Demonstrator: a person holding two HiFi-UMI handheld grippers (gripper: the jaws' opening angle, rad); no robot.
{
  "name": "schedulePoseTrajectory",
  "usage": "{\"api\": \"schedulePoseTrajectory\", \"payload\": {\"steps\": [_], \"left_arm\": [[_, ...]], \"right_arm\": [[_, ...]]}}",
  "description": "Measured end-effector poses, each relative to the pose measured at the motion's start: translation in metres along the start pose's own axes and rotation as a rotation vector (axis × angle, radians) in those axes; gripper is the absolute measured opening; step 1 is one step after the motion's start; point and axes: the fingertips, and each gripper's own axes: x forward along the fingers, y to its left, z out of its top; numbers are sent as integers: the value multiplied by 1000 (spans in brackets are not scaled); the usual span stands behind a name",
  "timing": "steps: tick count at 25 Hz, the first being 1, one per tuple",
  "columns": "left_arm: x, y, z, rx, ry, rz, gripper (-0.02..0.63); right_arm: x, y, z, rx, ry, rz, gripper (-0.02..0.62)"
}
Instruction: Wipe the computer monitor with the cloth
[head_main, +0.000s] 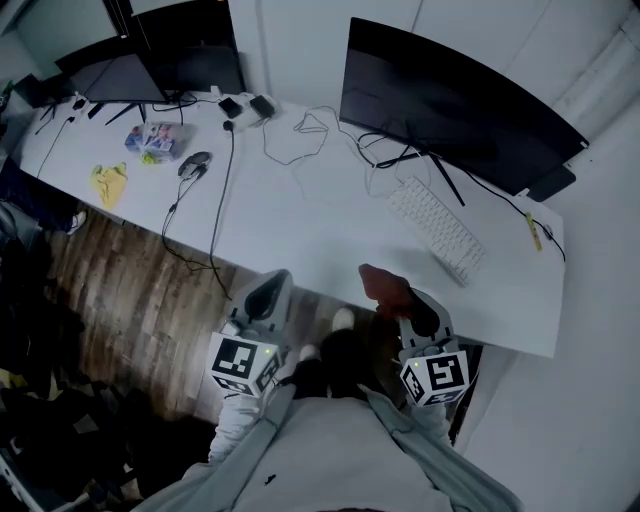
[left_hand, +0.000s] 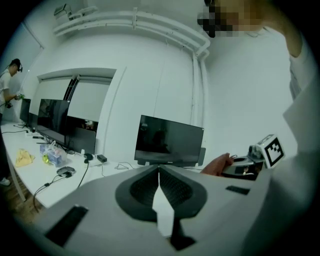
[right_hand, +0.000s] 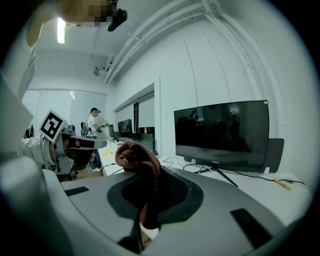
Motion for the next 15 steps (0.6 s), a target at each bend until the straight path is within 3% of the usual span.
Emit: {"api": "schedulePoseTrajectory", "payload": {"steps": [6,15], "left_arm": [[51,14,9,8,0,-5,21],[151,38,61,47,-56,3,21]], "right_arm": [[39,-38,7,9,-9,-13,35],[117,-114,56,-13,-75,-10,37]]}}
